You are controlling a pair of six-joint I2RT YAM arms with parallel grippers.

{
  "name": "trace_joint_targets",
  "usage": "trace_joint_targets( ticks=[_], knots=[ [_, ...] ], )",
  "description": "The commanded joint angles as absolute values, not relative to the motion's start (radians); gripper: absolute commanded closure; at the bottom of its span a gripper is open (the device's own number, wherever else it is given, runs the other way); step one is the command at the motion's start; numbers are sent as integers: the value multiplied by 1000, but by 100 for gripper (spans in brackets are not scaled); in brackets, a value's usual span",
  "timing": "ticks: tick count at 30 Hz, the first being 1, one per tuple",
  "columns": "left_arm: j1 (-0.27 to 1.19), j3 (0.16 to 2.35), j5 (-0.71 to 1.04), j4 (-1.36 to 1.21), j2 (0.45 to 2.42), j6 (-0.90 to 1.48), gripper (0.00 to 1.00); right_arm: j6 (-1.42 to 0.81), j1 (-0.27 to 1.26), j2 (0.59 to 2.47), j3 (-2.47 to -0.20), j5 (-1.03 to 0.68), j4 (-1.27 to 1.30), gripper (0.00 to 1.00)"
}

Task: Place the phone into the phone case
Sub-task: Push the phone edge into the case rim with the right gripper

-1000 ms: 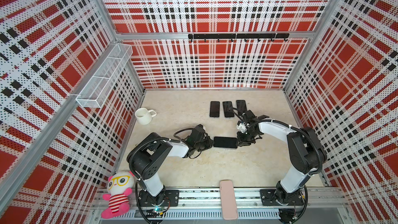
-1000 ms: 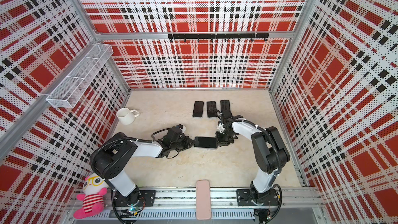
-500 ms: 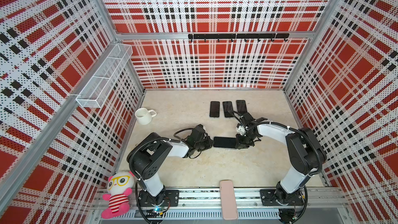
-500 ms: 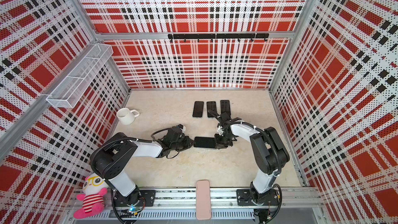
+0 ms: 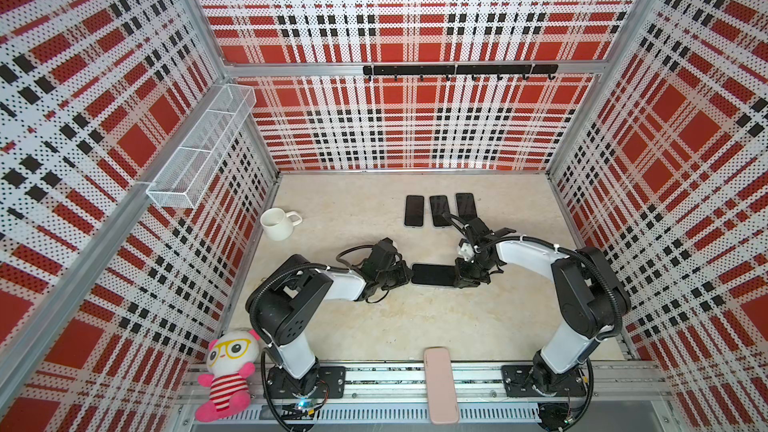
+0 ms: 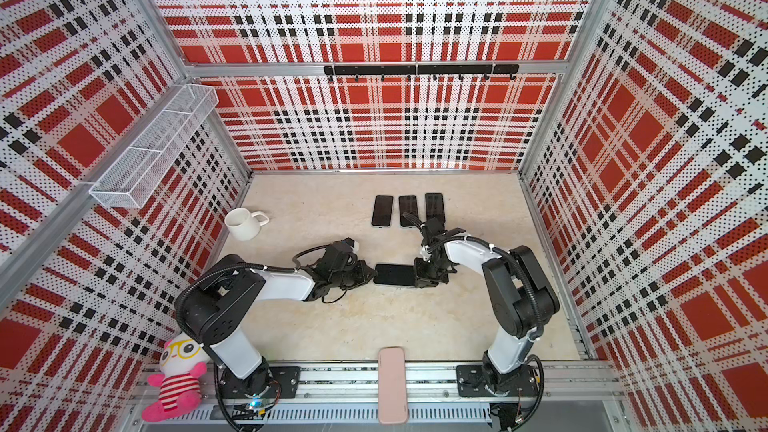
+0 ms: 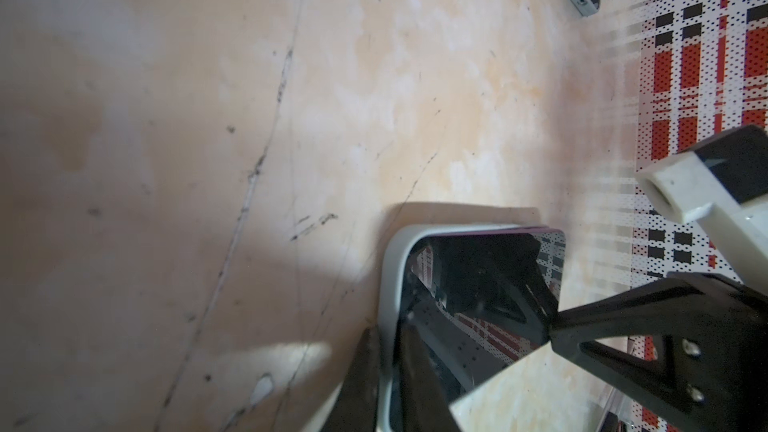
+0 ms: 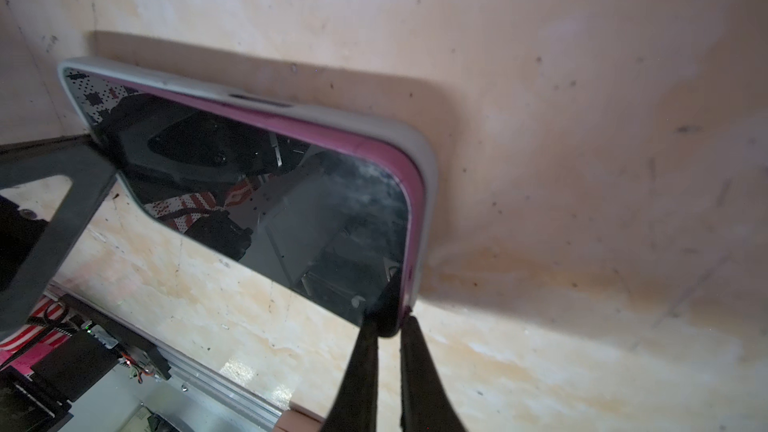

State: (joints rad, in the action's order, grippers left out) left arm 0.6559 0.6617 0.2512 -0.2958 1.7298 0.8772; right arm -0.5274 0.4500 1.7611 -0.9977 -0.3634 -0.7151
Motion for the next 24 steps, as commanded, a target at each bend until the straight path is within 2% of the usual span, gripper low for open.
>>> trace_joint_targets(
  ticks=[1, 13, 18, 24],
  knots=[
    [678, 659, 288, -189, 1787, 859, 87, -544, 548, 2063, -868, -233, -530, 88],
    [676, 675, 299, -180, 1791, 846, 88, -546, 579, 2147, -880, -212, -506, 89],
    [650, 688, 286, -137, 1773, 808, 88, -532, 564, 1958, -940, -175, -614, 87],
    [614, 720, 276, -94, 1773, 763, 87, -464, 494, 1749, -1136, -128, -831, 80]
  ],
)
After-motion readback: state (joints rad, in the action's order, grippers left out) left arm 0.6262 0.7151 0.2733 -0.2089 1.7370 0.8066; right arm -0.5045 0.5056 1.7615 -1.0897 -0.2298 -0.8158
